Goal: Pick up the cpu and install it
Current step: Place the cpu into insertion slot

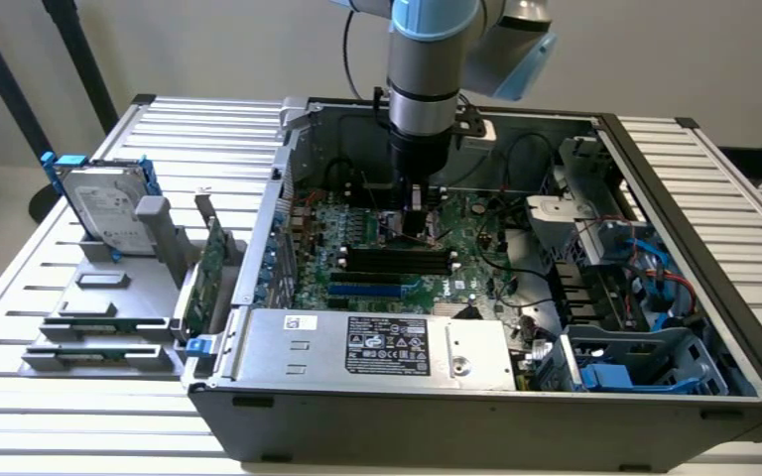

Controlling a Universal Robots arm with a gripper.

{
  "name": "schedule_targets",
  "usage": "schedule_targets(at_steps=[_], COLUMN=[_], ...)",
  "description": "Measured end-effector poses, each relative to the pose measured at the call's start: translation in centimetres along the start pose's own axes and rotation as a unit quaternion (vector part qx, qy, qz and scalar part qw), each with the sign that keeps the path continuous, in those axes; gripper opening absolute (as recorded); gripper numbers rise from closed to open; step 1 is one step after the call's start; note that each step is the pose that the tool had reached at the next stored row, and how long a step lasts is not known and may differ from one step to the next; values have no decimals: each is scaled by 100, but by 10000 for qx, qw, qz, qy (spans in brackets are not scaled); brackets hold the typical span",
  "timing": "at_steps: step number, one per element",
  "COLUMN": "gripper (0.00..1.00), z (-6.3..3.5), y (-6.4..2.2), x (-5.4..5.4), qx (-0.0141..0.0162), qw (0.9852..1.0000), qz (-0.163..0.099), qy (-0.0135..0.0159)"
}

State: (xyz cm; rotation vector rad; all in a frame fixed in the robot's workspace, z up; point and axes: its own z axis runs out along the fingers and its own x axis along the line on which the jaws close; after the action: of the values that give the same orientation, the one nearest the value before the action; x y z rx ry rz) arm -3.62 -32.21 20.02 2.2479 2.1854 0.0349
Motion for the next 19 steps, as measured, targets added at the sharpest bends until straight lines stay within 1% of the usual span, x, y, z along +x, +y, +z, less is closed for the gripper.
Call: schedule_targets(at_steps=[7, 9, 19], gripper=[55, 55, 55], z=[6, 7, 18], y=[0, 0, -1], x=[14, 17, 31], qx=[-1, -1, -1], qw=[10000, 10000, 10000], qz=[-1, -2, -2], qy=[-45, -55, -62])
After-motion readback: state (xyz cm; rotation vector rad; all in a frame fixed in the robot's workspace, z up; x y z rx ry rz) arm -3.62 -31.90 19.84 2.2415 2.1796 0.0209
